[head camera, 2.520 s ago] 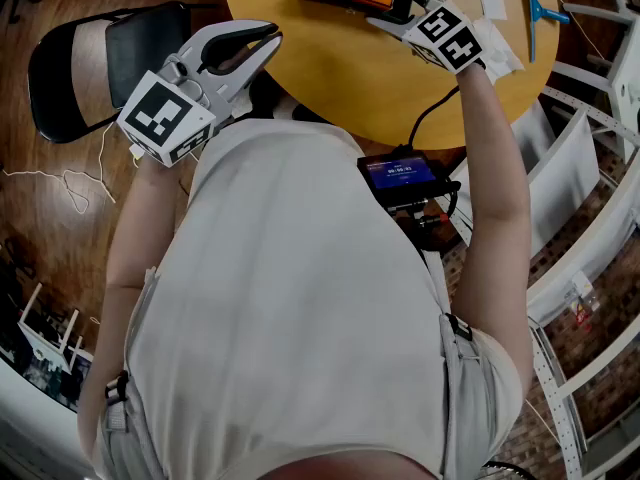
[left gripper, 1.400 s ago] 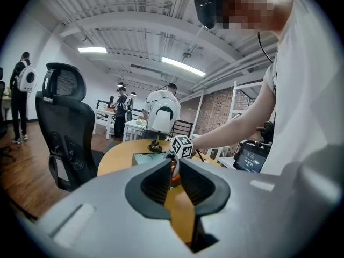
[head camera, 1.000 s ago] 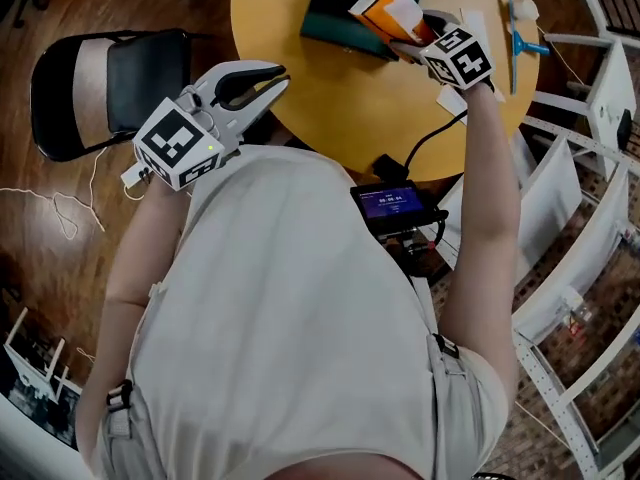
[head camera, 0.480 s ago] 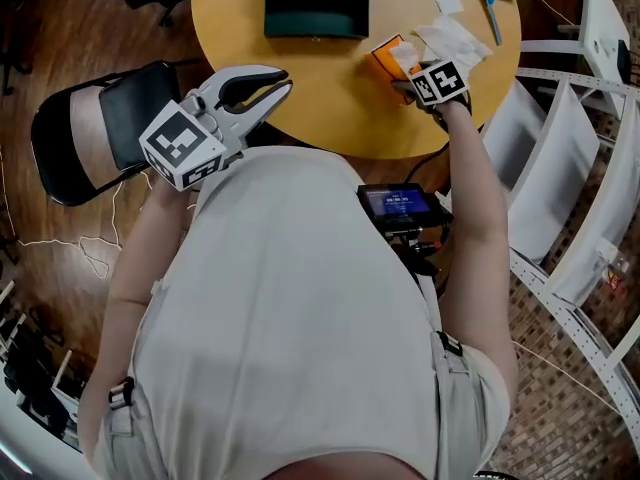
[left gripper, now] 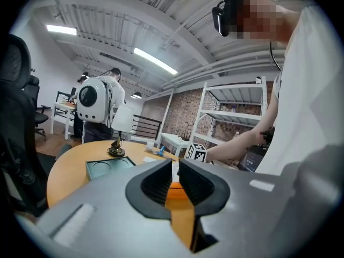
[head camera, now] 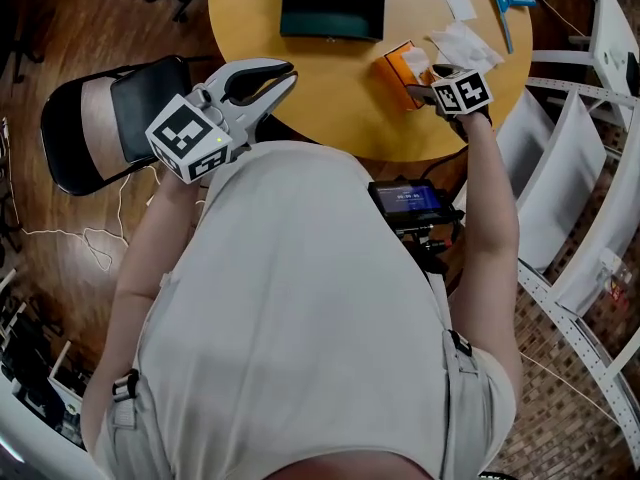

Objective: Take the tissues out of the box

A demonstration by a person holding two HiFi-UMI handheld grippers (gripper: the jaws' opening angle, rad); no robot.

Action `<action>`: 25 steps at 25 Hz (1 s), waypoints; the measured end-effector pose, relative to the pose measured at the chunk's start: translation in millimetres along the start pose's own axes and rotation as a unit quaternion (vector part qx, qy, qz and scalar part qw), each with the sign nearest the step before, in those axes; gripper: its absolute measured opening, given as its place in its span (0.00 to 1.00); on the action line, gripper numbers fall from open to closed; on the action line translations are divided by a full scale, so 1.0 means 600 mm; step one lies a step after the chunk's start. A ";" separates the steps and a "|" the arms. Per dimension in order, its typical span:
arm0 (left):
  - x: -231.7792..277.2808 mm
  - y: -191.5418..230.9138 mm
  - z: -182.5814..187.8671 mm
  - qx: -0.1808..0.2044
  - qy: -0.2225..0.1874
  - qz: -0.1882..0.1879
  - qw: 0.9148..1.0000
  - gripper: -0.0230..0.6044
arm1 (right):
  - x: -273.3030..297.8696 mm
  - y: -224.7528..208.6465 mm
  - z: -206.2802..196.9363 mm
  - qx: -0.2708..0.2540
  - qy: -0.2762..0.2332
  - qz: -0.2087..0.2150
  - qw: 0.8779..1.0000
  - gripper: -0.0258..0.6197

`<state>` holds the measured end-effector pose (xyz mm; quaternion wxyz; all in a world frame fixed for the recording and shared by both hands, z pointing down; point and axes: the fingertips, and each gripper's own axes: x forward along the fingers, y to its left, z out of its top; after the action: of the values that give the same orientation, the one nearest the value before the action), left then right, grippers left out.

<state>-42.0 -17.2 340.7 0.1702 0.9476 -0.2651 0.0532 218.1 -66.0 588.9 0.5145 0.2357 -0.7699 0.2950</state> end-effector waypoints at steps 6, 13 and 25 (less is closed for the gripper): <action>0.018 0.011 0.005 0.005 -0.011 -0.020 1.000 0.09 | -0.130 0.051 0.116 -0.029 -0.182 -0.008 0.983 0.39; 0.059 0.018 0.019 0.016 -0.013 -0.056 0.998 0.09 | -0.320 0.185 0.264 -0.088 -0.425 0.059 0.899 0.23; 0.092 0.035 0.048 0.027 -0.015 -0.079 0.996 0.09 | -0.337 0.251 0.306 -0.132 -0.472 0.103 0.865 0.04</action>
<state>-5.7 -70.8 330.7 0.1437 0.9705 -0.1908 0.0322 70.6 -74.5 314.1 0.0826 0.1955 -0.9725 0.0955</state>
